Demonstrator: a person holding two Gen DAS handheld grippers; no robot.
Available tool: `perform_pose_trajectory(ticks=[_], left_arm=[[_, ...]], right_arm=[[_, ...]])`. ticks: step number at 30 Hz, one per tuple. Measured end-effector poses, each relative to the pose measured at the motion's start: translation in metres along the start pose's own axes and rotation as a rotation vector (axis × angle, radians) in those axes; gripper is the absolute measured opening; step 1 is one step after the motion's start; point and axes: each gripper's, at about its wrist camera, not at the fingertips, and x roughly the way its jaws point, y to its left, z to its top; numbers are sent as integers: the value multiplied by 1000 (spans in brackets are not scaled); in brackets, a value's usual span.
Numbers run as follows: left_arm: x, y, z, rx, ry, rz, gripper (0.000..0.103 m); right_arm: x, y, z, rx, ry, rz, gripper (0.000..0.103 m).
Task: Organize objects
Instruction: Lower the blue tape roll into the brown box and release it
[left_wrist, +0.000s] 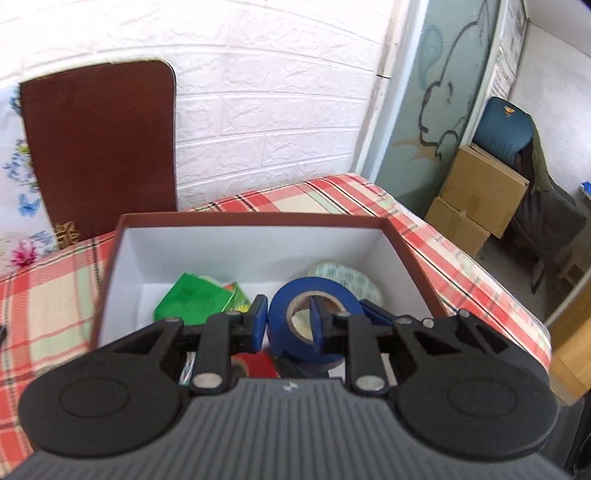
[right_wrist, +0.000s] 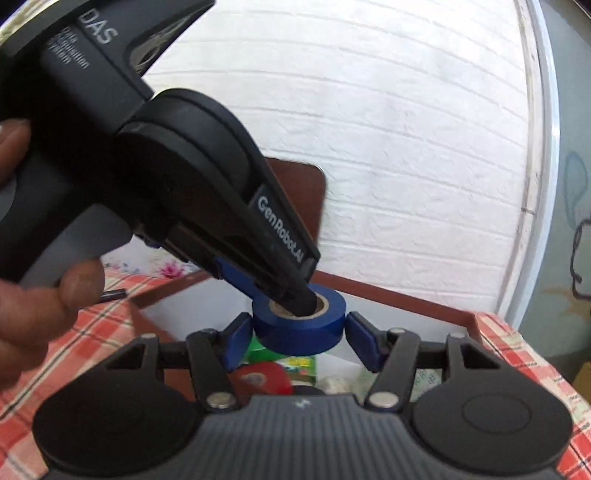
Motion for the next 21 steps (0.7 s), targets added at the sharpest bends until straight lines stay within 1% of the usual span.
perform_pose_trajectory(ticks=[1,2,3,4,6,8,9,10,12,13,15,17,19,21], left_arm=[[10,0,1,-5,0,17,36],[18,-1,0,-8,2,56,41],[23,-2,-1,-4,1,101,45],[26,0,-4,6,4,125,45],[19,2,-11,12,-1,128,45],[3,6,-18,22,-29,131,45],[-5,7,-22,29,-45,139,46],[-14,8,-25,32,-57,146,48],[-31,11,-34,37,-81,148,50],[-38,13,-40,45,-90,156,50],[-50,15,-49,52,-102,176,50],[-64,21,-60,38,-108,189,51],[-79,32,-72,13,-116,194,53],[-94,46,-88,-5,-124,213,56]], right_arm=[[10,-3,0,-2,19,-23,58],[20,-4,-2,-7,27,-51,60],[28,-5,-4,-11,29,-75,68],[33,-5,-7,-18,39,-86,69],[32,-6,-11,21,39,-77,70],[19,-4,-15,46,12,-76,72],[11,-2,-18,45,-6,-82,75],[3,1,-21,41,-20,-89,76],[-13,5,-28,50,-50,-103,76],[-14,5,-28,64,-63,-100,76],[-27,9,-32,83,-74,-94,76],[-36,17,-36,88,-79,-91,76],[-48,24,-38,95,-88,-77,76],[-56,38,-33,98,-80,-33,76]])
